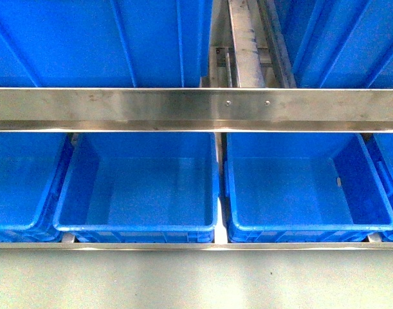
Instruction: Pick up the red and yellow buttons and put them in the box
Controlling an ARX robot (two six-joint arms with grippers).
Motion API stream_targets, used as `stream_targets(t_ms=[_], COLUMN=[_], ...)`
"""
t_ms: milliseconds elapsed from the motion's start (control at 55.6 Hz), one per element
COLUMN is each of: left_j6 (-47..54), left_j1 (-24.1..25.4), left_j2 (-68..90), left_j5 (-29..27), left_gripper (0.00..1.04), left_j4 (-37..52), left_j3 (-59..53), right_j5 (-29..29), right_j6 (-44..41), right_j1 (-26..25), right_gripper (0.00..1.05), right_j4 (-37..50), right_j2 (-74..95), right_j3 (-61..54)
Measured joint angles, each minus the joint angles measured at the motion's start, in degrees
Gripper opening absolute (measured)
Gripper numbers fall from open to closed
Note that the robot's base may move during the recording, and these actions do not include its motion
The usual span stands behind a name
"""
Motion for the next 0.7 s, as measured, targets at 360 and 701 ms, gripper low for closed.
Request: stream_targets(t_ms=[360, 701], left_j6=[3.0, 4.3], left_j1=[-0.6, -1.2], left_j2=[0.0, 0.0], left_j5=[-0.4, -2.0], left_gripper=[0.33, 0.33], left_j4=[-3.1, -4.1], left_j3=[0.3, 2.1], right_j5=[-19.9, -12.6], right_j6=[65.2, 103.4], right_j1=[-24.3, -1.5], right_gripper=[0.97, 0.97], right_j4=[-21.8, -4.5], right_j2=[10.5, 20.0], right_j3=[19.2, 18.0])
